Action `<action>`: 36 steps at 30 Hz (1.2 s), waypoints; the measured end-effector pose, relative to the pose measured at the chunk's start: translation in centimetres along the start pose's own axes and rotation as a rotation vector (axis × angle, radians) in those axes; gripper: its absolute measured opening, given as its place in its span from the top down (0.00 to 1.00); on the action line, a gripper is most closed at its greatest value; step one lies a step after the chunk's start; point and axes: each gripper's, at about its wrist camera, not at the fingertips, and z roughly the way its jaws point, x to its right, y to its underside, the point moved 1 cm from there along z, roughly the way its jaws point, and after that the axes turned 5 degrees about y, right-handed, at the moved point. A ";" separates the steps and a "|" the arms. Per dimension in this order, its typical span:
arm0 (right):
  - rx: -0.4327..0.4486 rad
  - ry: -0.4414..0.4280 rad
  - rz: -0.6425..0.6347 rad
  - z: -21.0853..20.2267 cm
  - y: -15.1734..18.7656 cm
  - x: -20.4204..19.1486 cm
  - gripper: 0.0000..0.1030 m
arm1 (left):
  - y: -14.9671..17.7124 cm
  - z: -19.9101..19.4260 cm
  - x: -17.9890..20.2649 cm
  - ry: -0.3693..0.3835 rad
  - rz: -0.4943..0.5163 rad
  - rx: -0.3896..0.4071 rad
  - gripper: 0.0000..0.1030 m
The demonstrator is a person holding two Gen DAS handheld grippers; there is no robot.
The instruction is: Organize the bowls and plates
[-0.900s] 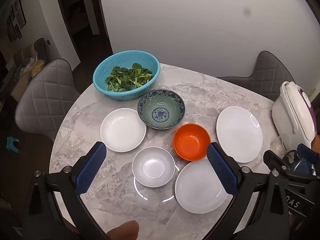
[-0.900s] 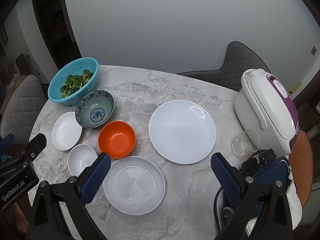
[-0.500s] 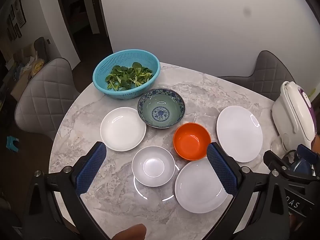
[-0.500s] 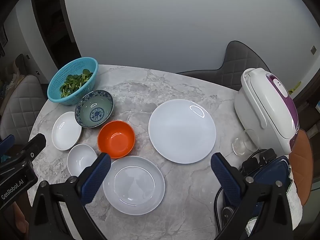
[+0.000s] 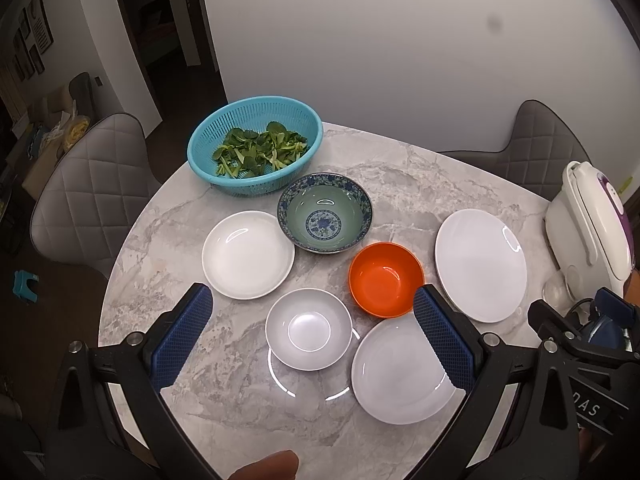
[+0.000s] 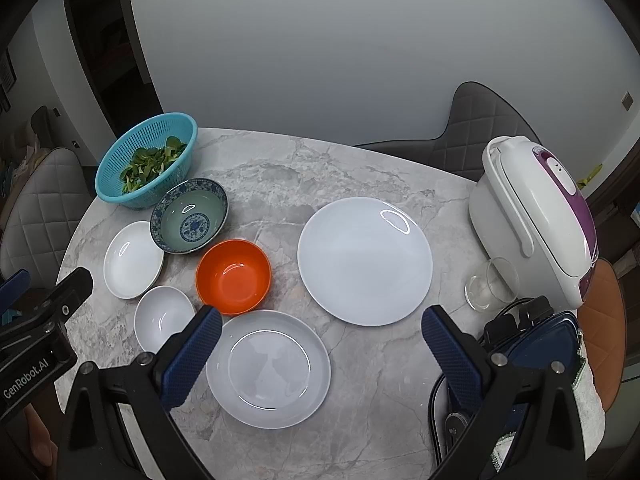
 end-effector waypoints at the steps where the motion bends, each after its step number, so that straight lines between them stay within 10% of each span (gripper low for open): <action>1: 0.000 0.000 0.000 0.0 0.0 0.0 0.01 | 0.0 0.0 0.0 0.001 0.001 -0.001 0.01; 36: -0.003 0.002 -0.001 0.1 0.3 -0.3 0.01 | 0.9 0.2 0.0 -0.003 -0.002 -0.010 0.01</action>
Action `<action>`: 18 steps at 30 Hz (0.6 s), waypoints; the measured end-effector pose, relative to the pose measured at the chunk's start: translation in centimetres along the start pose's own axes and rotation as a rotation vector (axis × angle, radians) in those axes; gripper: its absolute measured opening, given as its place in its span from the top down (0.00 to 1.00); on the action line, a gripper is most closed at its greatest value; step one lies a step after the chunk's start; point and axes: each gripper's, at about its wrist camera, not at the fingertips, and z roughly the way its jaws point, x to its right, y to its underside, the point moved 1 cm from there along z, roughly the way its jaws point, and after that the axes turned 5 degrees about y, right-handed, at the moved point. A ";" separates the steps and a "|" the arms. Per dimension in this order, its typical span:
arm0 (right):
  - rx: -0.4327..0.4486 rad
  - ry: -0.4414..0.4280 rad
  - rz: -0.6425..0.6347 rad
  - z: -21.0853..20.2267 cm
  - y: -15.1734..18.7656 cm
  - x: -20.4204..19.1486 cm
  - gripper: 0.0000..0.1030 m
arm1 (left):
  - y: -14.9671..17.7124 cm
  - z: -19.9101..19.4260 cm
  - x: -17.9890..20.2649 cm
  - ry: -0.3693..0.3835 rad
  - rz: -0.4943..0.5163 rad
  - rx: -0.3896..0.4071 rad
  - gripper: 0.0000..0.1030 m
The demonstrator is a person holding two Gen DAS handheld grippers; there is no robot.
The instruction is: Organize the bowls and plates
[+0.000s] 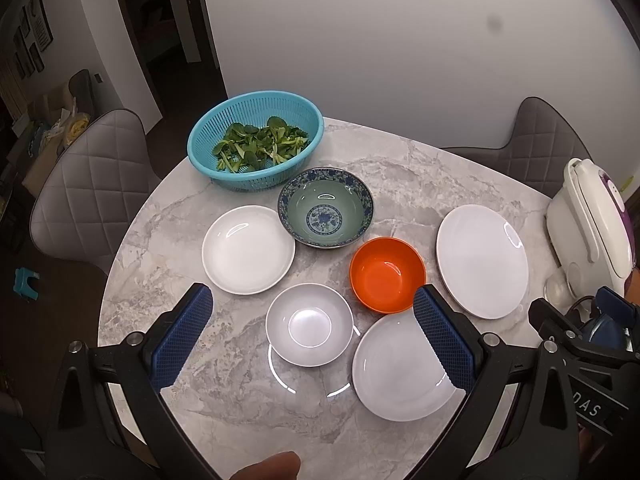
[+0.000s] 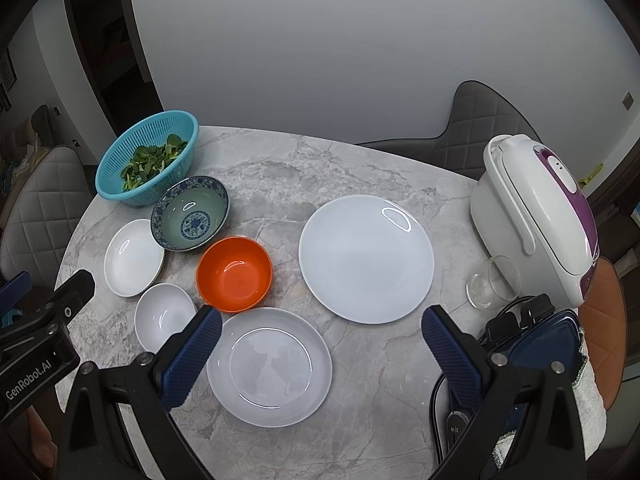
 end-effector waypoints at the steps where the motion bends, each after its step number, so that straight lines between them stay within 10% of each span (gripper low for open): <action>1: 0.000 0.000 0.000 0.0 0.0 0.0 0.01 | 0.1 0.0 0.0 0.000 0.000 0.000 0.01; 18: 0.000 0.000 -0.001 0.3 -0.2 -0.3 0.01 | 0.2 0.2 -0.1 0.001 0.000 -0.005 0.01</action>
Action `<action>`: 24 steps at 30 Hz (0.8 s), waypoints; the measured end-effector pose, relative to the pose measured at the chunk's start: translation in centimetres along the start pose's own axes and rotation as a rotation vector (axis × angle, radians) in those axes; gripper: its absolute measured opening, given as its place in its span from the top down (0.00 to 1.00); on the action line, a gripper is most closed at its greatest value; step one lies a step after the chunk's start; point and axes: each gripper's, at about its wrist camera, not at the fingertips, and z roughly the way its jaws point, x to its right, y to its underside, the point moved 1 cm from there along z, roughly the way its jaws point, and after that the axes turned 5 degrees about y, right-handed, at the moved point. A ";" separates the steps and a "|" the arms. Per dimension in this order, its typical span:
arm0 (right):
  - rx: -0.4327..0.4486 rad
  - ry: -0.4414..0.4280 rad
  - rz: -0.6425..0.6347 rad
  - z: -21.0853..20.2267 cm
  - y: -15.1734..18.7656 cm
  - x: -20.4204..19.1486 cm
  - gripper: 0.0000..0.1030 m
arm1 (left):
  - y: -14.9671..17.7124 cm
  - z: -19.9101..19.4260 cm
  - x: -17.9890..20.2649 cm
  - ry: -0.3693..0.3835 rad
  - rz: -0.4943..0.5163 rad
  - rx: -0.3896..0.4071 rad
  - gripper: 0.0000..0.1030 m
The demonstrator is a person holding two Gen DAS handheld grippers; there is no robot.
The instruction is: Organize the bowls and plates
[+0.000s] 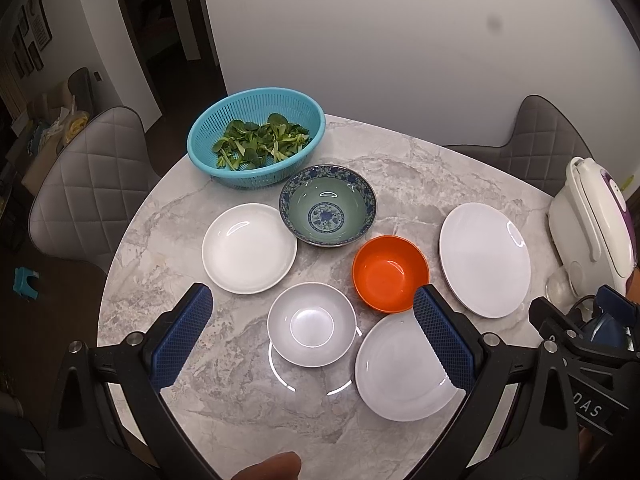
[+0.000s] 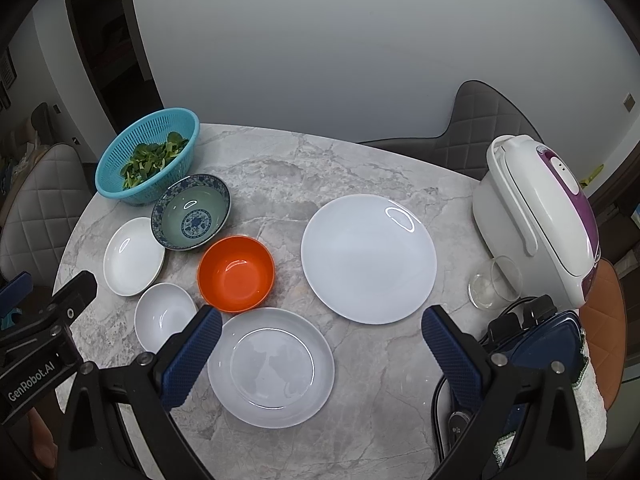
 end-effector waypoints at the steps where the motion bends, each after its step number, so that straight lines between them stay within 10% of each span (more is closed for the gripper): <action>1: 0.000 0.000 0.000 0.0 0.0 0.0 0.01 | 0.0 0.0 0.0 0.001 0.000 -0.001 0.01; 16: -0.009 0.012 0.013 0.7 0.4 -1.3 0.01 | 0.4 1.5 -0.8 0.044 0.017 -0.029 0.01; 24: 0.116 -0.138 0.162 0.6 1.3 2.1 0.01 | 3.0 5.7 -1.7 0.242 0.109 -0.191 0.06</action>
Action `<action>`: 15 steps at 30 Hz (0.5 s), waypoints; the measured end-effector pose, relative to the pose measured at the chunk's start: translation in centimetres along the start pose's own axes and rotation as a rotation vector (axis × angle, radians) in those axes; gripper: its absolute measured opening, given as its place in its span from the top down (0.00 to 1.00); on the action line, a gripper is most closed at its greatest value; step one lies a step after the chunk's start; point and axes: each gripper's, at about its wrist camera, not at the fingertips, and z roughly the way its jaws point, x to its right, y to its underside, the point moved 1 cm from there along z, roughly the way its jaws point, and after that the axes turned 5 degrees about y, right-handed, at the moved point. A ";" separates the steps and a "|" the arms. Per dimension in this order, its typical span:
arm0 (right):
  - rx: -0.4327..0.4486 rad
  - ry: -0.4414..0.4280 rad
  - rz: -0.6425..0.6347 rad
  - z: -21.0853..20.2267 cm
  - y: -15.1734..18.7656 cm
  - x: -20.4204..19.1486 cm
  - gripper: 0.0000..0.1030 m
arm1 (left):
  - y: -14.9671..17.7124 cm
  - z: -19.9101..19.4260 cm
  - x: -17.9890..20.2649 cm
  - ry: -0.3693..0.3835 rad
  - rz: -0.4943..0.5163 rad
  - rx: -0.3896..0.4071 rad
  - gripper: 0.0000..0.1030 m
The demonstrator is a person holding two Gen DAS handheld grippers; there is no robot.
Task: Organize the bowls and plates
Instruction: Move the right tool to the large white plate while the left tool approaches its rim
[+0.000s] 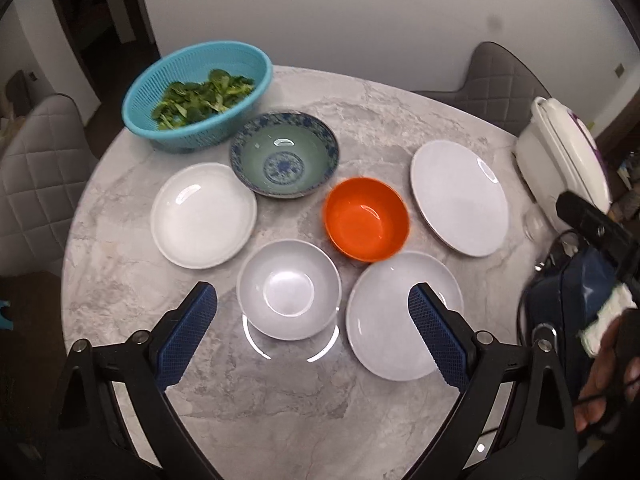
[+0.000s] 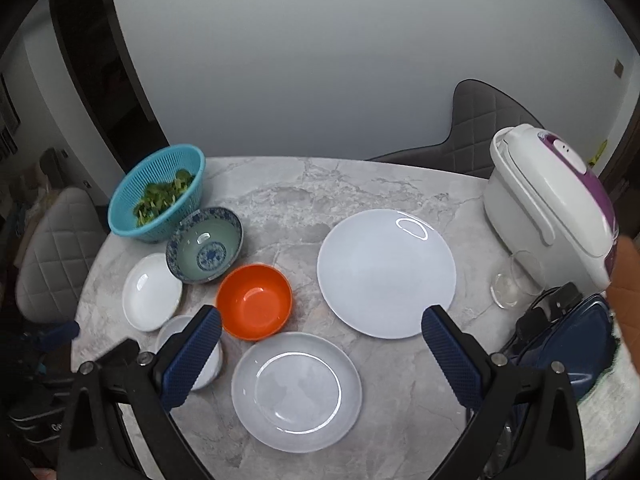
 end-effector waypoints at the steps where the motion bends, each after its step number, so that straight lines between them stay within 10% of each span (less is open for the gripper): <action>1: 0.013 -0.037 0.045 0.2 0.3 1.1 0.01 | 0.4 0.7 -0.6 0.063 -0.015 -0.022 0.06; 3: 0.024 -0.080 0.140 0.8 0.6 3.2 0.01 | 0.8 2.0 -1.8 0.208 -0.059 -0.040 0.06; 9: -0.017 -0.095 0.355 4.1 2.4 7.9 0.01 | -2.8 6.2 0.9 0.329 0.160 -0.121 0.06; 15: -0.008 -0.142 0.461 7.7 3.3 10.6 0.04 | -13.3 10.4 4.4 0.258 0.285 -0.141 0.06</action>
